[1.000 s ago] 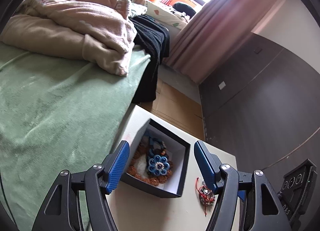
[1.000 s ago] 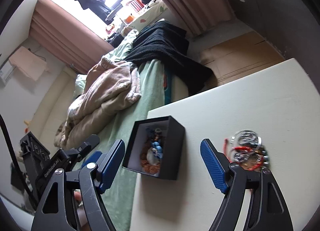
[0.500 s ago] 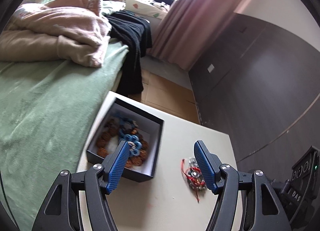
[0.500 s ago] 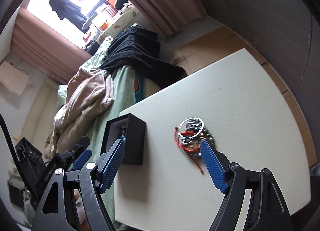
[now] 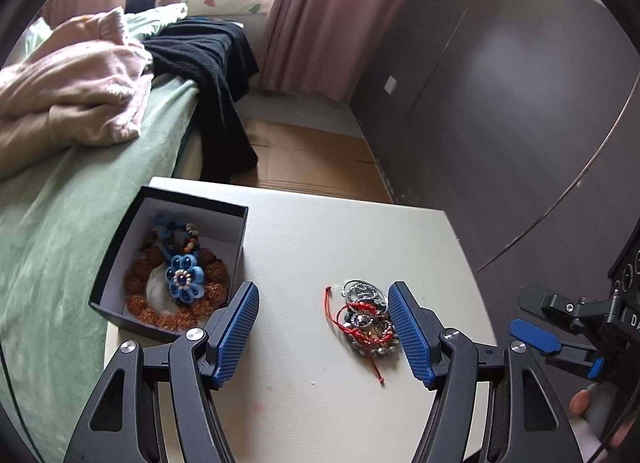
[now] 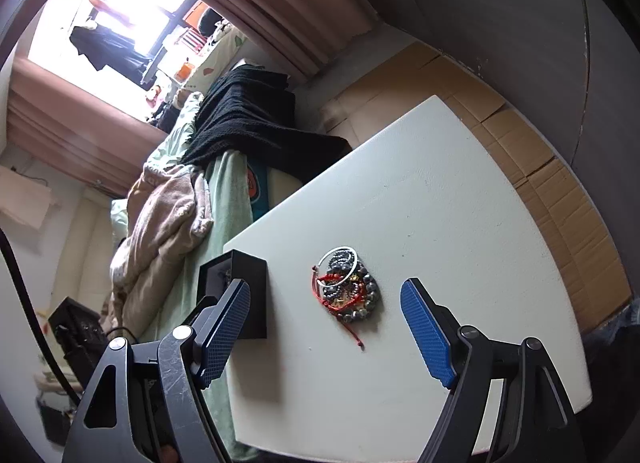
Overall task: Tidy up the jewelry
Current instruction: 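Reach the left tool to the remaining heap and grasp the silver hoop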
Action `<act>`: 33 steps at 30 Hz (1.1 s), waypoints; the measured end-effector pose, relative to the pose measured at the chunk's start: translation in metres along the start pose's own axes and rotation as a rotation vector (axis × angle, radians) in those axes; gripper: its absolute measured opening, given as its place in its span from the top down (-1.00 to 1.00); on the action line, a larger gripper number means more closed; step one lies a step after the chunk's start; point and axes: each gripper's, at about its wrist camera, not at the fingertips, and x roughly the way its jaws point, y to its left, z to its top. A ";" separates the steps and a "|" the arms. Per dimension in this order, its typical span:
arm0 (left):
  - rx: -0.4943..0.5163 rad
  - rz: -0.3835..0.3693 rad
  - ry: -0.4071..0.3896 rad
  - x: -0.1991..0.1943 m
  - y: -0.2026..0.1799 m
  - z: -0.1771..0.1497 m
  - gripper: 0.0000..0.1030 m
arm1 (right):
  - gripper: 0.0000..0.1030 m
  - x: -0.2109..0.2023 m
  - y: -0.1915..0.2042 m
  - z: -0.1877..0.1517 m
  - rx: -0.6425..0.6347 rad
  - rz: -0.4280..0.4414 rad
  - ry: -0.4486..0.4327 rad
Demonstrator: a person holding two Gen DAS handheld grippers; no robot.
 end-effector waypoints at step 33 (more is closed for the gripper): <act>0.242 0.238 0.264 0.132 -0.081 -0.008 -0.44 | -0.83 -0.025 -0.093 0.030 0.312 0.012 -0.003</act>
